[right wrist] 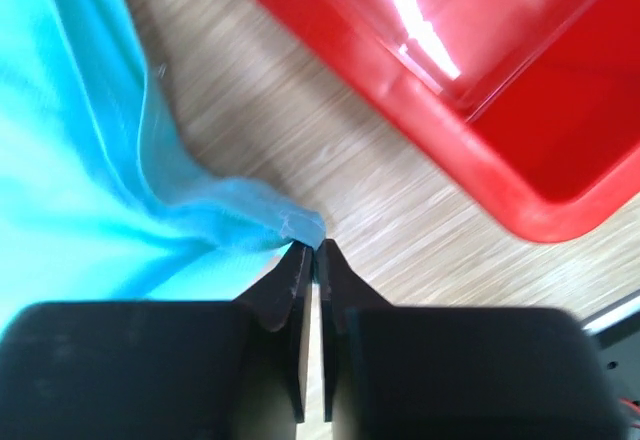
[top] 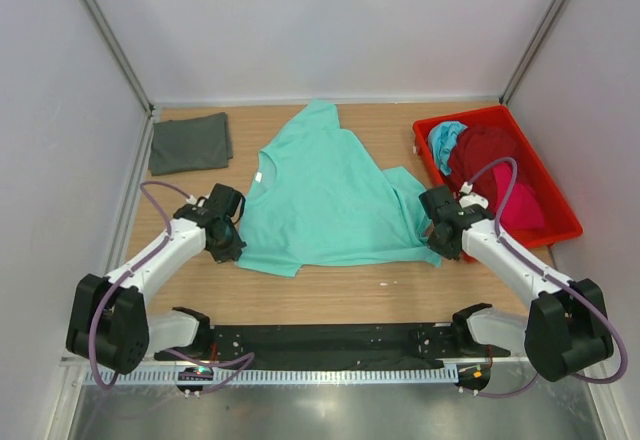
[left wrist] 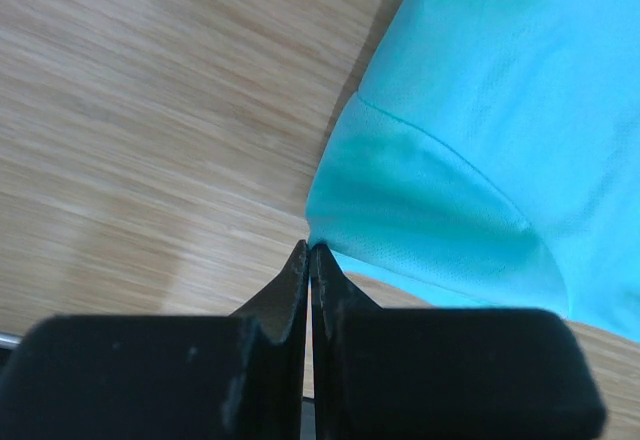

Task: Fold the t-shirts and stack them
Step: Flatten the tshirt out

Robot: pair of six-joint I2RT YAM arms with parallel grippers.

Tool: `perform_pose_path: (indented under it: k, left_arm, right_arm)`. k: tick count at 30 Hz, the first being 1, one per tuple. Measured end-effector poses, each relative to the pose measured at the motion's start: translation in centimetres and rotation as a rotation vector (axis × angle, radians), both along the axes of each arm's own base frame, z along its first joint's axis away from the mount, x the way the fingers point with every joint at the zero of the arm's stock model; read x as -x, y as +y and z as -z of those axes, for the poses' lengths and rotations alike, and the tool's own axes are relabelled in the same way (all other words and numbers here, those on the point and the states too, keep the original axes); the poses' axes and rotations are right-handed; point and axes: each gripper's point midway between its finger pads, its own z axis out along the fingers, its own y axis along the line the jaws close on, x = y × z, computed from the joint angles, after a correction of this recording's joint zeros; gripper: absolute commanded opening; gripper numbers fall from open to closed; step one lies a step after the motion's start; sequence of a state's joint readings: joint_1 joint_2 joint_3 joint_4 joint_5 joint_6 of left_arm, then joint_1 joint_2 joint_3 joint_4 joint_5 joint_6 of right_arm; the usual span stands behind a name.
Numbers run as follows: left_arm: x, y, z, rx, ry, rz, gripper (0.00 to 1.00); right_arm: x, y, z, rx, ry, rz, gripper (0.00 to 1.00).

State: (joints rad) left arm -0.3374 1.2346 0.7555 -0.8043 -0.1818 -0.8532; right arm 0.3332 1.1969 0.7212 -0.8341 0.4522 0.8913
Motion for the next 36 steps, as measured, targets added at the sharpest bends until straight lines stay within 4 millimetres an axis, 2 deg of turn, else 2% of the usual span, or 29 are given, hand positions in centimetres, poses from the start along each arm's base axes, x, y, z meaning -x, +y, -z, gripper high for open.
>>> perform_pose_path:
  k: [2, 3, 7, 12, 18, 24, 31, 36]
  left_arm:
    - [0.6, -0.3, 0.5, 0.019, 0.021, 0.006, 0.0]
    - [0.8, -0.4, 0.6, 0.025, 0.03, 0.008, 0.0]
    - [1.2, -1.2, 0.9, 0.073, 0.044, 0.022, 0.0]
    - [0.9, -2.5, 0.7, 0.145, 0.025, 0.041, 0.0]
    - [0.4, -3.1, 0.1, 0.175, -0.011, 0.055, 0.0]
    - [0.0, -3.5, -0.1, 0.195, -0.029, 0.071, 0.0]
    - [0.0, -3.8, -0.1, 0.21, -0.032, 0.093, 0.0]
    - [0.1, -3.9, 0.0, 0.214, -0.029, 0.098, 0.0]
  right_arm:
    - [0.4, 0.6, 0.1, -0.041, -0.001, -0.008, 0.23]
    - [0.5, 0.8, 0.1, -0.053, 0.005, -0.012, 0.25]
    - [0.6, 1.3, 0.2, -0.066, 0.05, -0.016, 0.28]
    - [-0.3, 2.4, -1.7, -0.13, 0.012, 0.011, 0.33]
    - [0.4, 3.4, -3.5, -0.219, 0.001, 0.097, 0.34]
    - [2.6, 3.6, -1.5, -0.235, 0.111, 0.21, 0.35]
    - [6.7, 2.8, 2.0, -0.238, 0.182, 0.361, 0.4]
    - [7.4, 2.4, 3.2, -0.238, 0.161, 0.434, 0.41]
